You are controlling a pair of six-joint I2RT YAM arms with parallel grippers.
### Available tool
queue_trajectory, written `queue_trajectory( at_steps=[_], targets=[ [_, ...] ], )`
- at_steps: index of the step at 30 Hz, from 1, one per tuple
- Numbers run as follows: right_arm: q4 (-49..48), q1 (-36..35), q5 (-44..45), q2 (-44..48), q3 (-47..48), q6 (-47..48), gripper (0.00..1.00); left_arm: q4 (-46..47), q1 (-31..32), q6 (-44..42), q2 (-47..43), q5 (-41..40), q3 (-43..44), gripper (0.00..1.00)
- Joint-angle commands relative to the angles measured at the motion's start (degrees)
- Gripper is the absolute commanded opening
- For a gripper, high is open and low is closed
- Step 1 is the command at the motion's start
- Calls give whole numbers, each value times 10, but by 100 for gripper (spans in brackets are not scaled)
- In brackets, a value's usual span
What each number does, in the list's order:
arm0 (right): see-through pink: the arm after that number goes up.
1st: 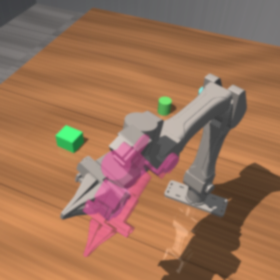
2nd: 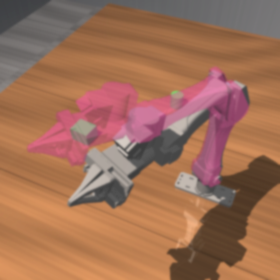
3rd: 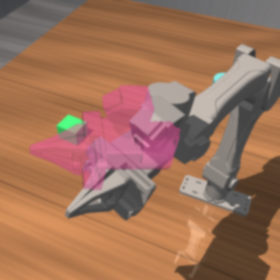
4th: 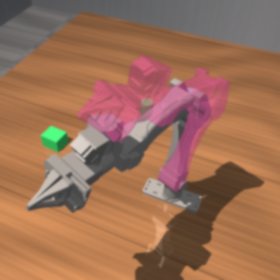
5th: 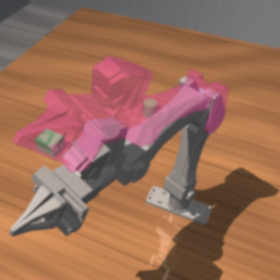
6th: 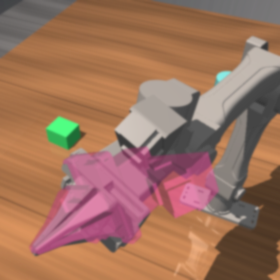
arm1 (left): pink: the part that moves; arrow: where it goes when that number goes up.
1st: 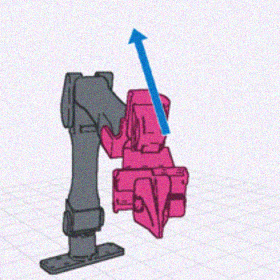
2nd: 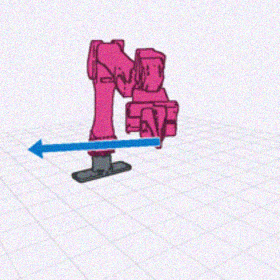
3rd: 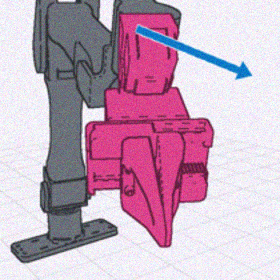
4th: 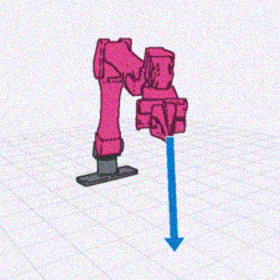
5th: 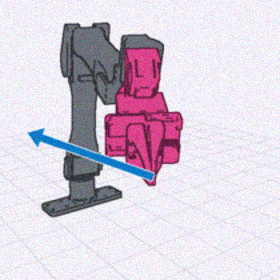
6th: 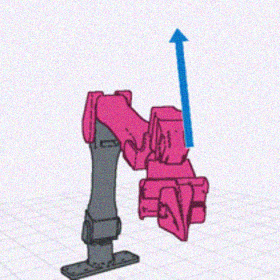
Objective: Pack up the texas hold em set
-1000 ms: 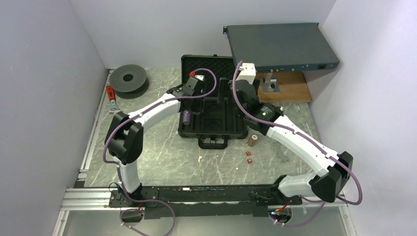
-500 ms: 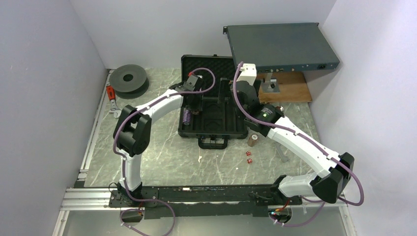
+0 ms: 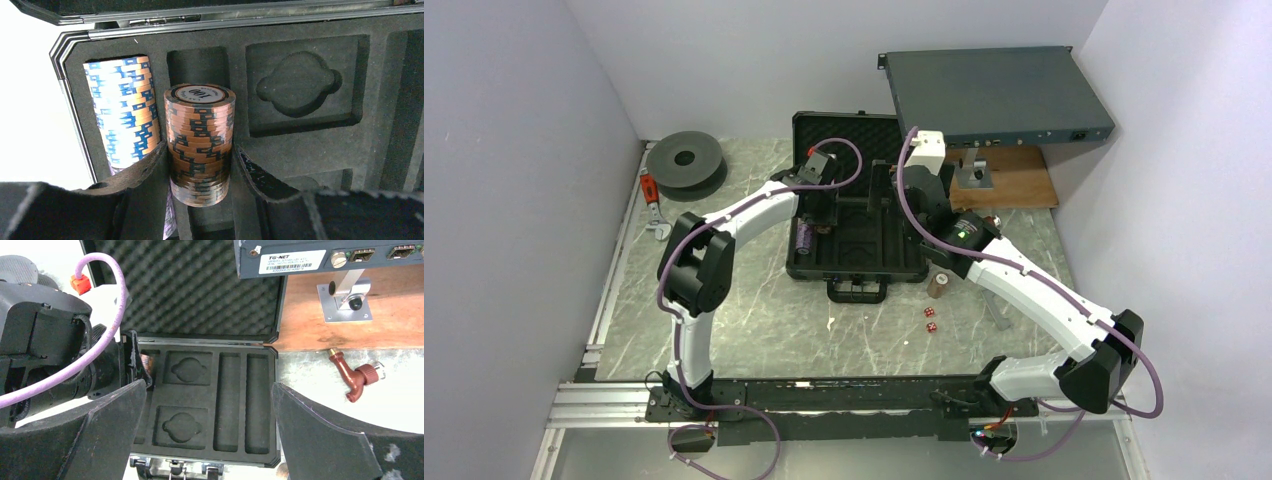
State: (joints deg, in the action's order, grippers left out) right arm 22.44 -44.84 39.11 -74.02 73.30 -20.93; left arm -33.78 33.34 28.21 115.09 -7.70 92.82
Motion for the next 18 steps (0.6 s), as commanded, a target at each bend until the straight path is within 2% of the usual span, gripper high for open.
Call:
queue_trajectory(
  at_steps=[1,10,13,18],
  targets=[
    [-23,-2,11,16,-1,9,100,37,0,8,-27,5,6,26],
    [-22,-3,8,11,-1,13,100,50,0,-3,-58,5,-7,55],
    [-23,-2,9,9,-1,14,100,55,-1,-9,-74,6,-14,67],
    [-28,-2,10,8,-3,20,100,53,0,-16,-106,12,-21,71]
  ],
)
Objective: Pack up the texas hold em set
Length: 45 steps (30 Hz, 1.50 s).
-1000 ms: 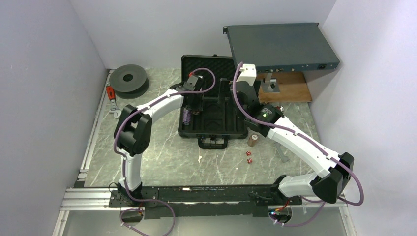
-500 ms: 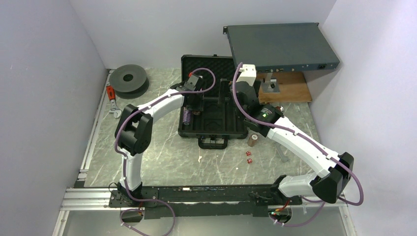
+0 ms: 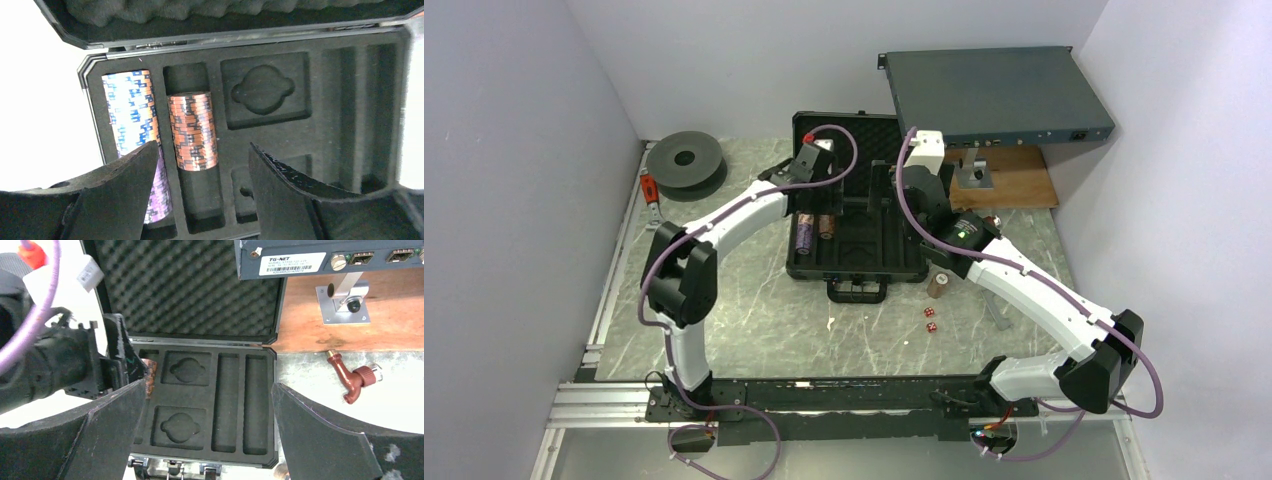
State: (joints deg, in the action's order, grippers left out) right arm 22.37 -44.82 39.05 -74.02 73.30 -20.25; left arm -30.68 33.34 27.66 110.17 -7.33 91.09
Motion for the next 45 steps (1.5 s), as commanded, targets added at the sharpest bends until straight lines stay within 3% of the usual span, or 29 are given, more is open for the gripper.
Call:
queue_trajectory(
  at_steps=[1,9,14,19,25,32,36,41,45],
  targets=[
    [-29,-2,10,9,-5,16,100,20,0,-13,-67,11,-5,71],
    [-74,-1,-66,30,-41,35,100,-63,-2,-104,-220,-41,-33,71],
    [-95,-3,-120,25,-60,40,100,-115,-9,-173,-347,-129,-103,71],
    [-124,-5,-231,7,-78,60,99,-104,-31,-218,-470,-219,-201,75],
    [-90,-19,-300,-51,-38,49,87,-35,-59,-242,-557,-223,-315,82],
    [-58,-32,-303,-149,14,4,73,-39,-59,-239,-581,-250,-326,82],
    [-49,-33,-291,-205,42,-17,50,-33,-59,-238,-604,-253,-339,83],
    [-35,-32,-287,-262,81,-27,38,-37,-60,-237,-606,-249,-338,82],
    [-25,-32,-276,-299,107,-29,35,-38,-61,-238,-609,-244,-337,82]
  ],
)
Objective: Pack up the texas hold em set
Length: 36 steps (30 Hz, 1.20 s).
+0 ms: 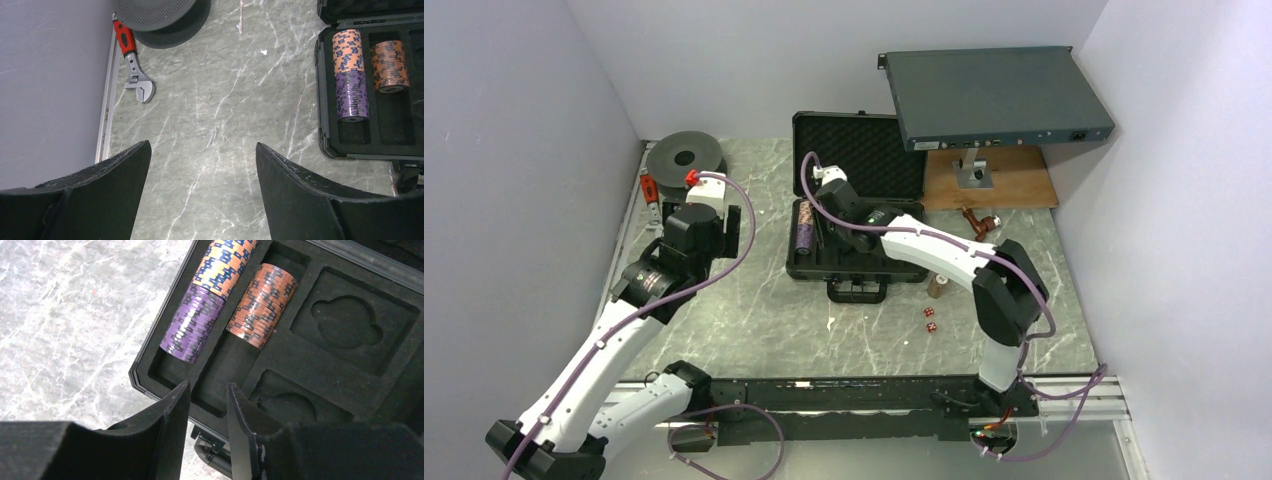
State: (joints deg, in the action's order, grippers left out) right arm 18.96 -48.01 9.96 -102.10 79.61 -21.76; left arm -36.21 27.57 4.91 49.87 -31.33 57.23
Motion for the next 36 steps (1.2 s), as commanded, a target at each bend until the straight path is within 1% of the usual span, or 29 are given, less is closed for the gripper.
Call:
queue_trajectory(
  at_steps=[1,2,4,7,23,36],
  targets=[
    [11,1,17,-26,50,-14,35,18,-3,-10,-7,-4,1,82],
    [13,1,18,-33,52,-15,33,19,-4,-10,-8,-3,0,82],
    [15,3,17,-50,61,-16,27,19,-6,-11,-9,-1,-1,82],
    [15,7,16,-68,69,-19,25,19,-7,-11,-8,-1,-2,82],
    [15,45,-3,-128,108,-11,25,22,-19,-13,-2,13,-2,81],
    [18,65,-4,-154,141,1,25,24,-24,-13,4,23,-3,81]
  ],
)
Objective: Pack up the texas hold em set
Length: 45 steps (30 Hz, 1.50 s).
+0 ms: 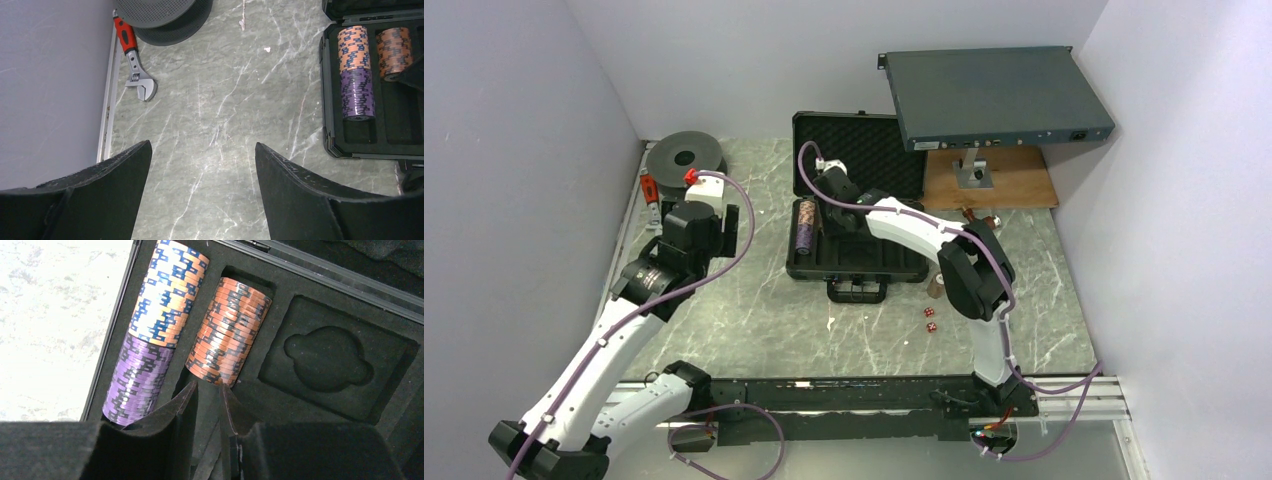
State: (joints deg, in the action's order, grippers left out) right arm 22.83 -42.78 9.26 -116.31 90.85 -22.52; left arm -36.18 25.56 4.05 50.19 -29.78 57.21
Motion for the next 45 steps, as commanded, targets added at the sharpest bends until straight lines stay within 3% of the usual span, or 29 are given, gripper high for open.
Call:
queue_trajectory(
  at_steps=[1,11,15,23,28,31,33,45],
  targets=[
    [-22,15,1,-15,30,9,25,23,-4,-5,1,8,-2,81],
    [-16,24,2,-24,47,30,26,24,-8,-6,4,13,-3,81],
    [-25,24,-24,7,24,46,31,25,-10,-6,3,17,-3,81],
    [-20,23,-66,81,-10,54,61,25,-12,-5,1,23,-2,80],
    [-9,22,-61,133,-27,52,73,23,-12,-5,2,27,0,80],
    [0,22,-50,165,-40,49,90,24,-12,-5,-1,28,-1,80],
    [6,22,-45,187,-53,48,97,26,-12,-5,-4,33,-2,80],
    [36,19,-3,366,-187,18,98,26,-12,-4,-13,48,-2,79]
  ],
)
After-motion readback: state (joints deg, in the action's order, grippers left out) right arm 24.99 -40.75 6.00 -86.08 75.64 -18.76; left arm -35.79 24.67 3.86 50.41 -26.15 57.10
